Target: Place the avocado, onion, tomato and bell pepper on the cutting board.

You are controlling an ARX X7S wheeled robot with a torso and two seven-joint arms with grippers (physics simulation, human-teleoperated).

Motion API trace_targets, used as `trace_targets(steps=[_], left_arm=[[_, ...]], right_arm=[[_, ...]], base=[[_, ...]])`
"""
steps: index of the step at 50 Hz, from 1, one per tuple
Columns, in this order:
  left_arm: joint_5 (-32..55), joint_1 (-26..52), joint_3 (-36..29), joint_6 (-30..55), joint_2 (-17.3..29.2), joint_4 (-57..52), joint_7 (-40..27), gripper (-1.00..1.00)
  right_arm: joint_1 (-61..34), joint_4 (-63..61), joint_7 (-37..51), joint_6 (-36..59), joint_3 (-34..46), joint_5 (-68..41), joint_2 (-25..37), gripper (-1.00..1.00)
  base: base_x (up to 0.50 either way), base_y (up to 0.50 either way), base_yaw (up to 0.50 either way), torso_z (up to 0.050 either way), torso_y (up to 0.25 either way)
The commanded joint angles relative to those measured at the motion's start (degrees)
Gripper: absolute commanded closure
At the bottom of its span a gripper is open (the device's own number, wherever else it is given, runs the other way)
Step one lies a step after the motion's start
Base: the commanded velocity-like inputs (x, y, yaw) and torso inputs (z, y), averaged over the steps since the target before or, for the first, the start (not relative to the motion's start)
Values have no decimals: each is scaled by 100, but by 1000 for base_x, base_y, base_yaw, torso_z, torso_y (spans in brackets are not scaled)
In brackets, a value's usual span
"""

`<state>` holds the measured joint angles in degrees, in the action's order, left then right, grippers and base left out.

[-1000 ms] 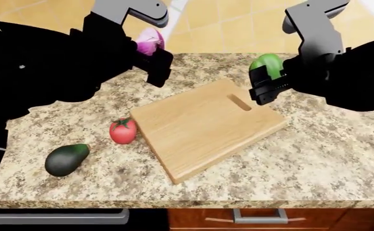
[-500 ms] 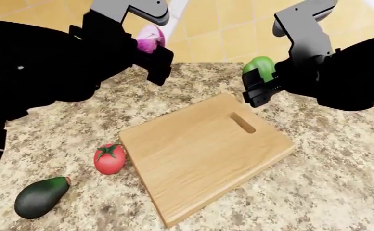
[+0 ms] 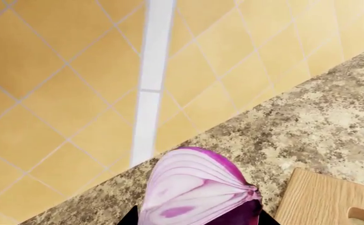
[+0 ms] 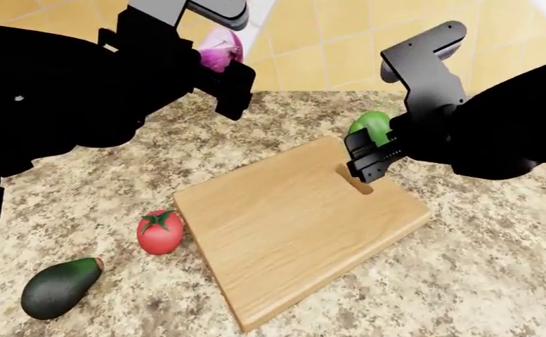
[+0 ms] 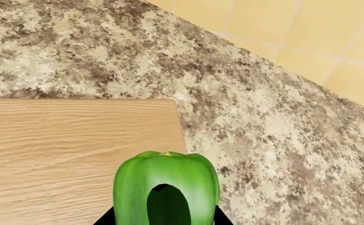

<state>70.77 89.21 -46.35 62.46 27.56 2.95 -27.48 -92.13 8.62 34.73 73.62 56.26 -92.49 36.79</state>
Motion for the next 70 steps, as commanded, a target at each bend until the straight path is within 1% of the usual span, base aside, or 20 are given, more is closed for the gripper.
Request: trace_targets(steps=[1, 9, 13, 25, 70], left_arm=[[-1, 3, 25, -44, 11, -9, -71, 100], [-12, -1, 7, -57, 23, 1, -49, 100], [-1, -2, 8, -55, 19, -3, -56, 100], [3, 18, -2, -56, 20, 20, -41, 100], [47, 2, -50, -65, 32, 34, -34, 100]], right_arm=[[102, -118, 18, 123, 80, -59, -46, 100], [141, -154, 51, 195, 130, -154, 14, 100], [146, -65, -51, 140, 171, -15, 14, 100], [177, -153, -80, 184, 189, -193, -4, 100], [340, -70, -268, 86, 457, -17, -22, 100]], base=[[0, 0, 0, 0, 0], [0, 0, 0, 0, 0], [0, 0, 0, 0, 0], [0, 0, 0, 0, 1], [0, 0, 0, 0, 1]])
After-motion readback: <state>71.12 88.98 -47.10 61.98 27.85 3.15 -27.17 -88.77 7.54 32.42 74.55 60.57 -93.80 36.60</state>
